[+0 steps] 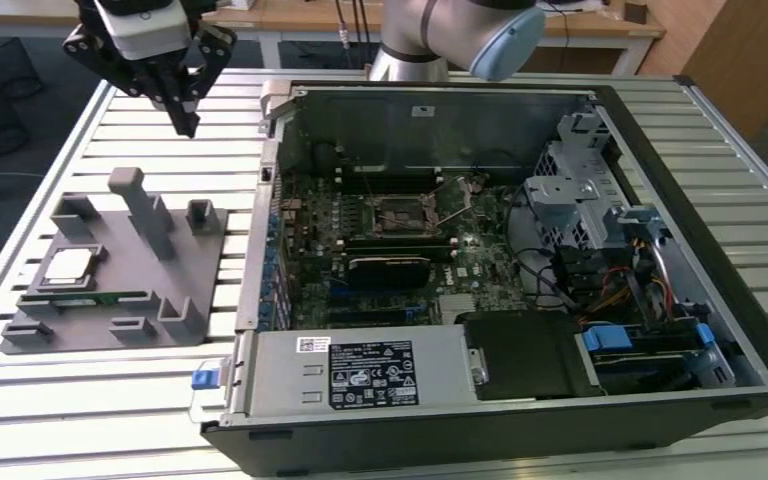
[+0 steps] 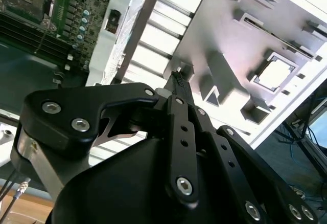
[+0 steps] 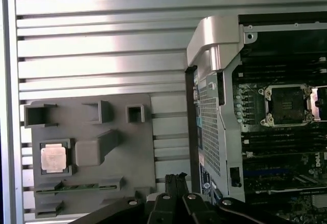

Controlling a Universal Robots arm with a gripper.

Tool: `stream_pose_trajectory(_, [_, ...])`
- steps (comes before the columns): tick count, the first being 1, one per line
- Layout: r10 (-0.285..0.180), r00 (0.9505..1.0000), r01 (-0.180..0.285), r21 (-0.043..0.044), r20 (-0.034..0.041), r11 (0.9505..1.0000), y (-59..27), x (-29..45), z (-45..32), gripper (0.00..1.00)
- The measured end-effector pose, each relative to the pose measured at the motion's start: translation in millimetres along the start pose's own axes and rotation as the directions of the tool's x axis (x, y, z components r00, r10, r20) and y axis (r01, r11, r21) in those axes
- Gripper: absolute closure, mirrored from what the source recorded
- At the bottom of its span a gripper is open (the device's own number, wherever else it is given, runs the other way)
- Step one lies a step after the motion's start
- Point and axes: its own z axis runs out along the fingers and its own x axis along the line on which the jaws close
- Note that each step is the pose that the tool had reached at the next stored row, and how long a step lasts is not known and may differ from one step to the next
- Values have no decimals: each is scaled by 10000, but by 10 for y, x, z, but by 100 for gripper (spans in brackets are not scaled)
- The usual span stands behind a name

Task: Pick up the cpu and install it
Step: 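Reach for the cpu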

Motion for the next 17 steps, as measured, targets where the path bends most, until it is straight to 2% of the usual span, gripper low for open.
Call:
stream_pose_trajectory(5, [1, 10000, -1, 0, -2, 10000, -8, 102, 3, 89])
stream_pose_trajectory(17, [1, 10000, -1, 1, -5, 10000, -21, 279, 10, 89])
